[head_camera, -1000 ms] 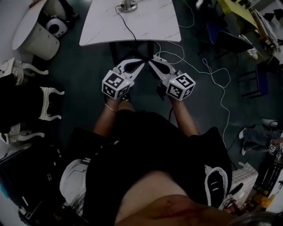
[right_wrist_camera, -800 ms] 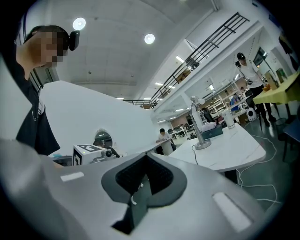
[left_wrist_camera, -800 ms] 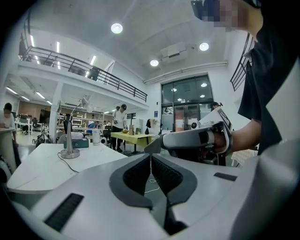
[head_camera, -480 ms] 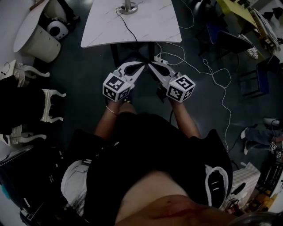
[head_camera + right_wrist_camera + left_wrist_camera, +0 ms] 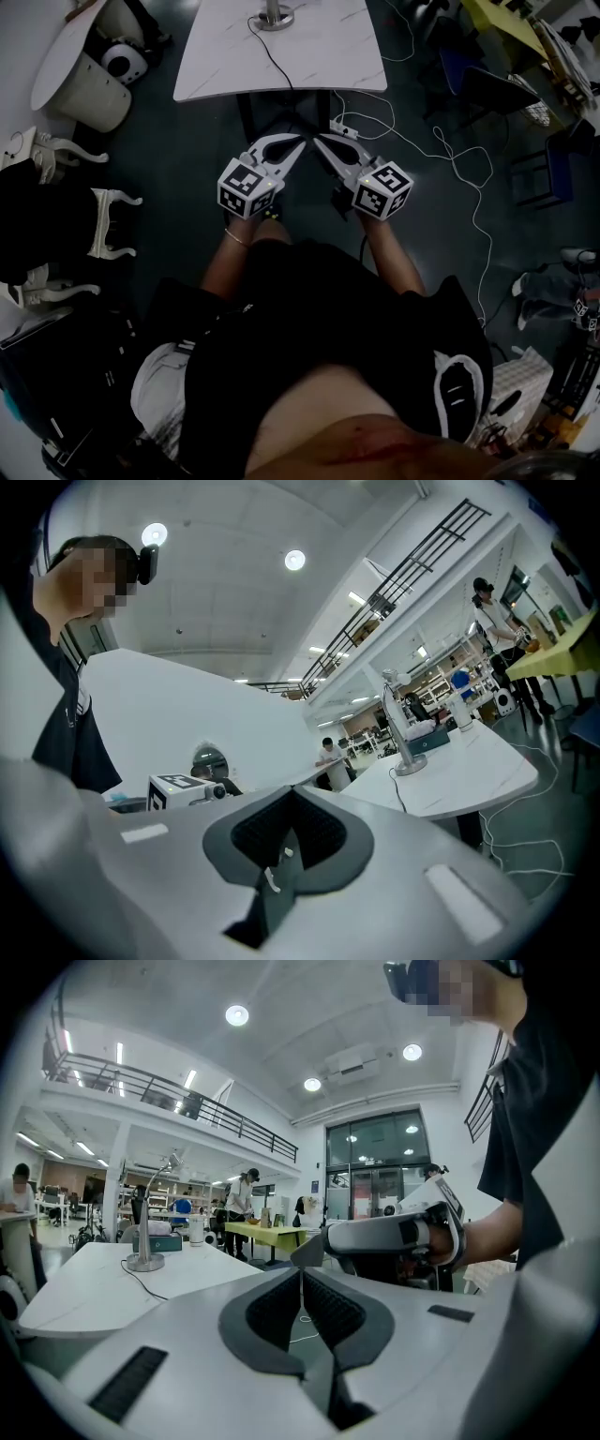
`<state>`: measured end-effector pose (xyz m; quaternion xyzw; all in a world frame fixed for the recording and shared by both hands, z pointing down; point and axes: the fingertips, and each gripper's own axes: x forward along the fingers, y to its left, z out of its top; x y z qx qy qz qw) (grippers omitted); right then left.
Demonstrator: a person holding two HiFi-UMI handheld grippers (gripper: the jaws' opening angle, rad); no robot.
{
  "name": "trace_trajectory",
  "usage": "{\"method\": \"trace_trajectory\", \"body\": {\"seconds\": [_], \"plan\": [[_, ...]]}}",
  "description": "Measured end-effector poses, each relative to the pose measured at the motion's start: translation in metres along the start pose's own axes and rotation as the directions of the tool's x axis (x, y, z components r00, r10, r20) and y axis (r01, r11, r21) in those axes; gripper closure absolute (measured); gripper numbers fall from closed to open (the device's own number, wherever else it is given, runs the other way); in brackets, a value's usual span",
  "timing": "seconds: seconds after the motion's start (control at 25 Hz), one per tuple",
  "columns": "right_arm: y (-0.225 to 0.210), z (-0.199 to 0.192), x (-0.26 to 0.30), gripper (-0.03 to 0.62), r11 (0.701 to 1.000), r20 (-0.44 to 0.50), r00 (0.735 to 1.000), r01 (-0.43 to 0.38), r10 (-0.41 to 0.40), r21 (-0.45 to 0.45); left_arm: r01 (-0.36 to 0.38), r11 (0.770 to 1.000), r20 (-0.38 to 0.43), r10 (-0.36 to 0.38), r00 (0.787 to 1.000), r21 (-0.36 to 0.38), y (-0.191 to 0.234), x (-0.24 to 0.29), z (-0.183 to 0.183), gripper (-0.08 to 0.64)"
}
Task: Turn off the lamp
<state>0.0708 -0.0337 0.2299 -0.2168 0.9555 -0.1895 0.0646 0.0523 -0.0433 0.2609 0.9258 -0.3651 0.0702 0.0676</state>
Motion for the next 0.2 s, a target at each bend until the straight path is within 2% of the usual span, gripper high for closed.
{"method": "trace_trajectory", "body": {"seconds": [0.2], "plan": [[-0.0010, -0.0029, -0.0064, 0.592, 1.000, 0.001, 1.000, 0.006, -0.006, 0.011, 0.007, 1.000, 0.001, -0.007, 1.000, -0.003, -0.0071, 0.0035, -0.0013, 0.545]]}}
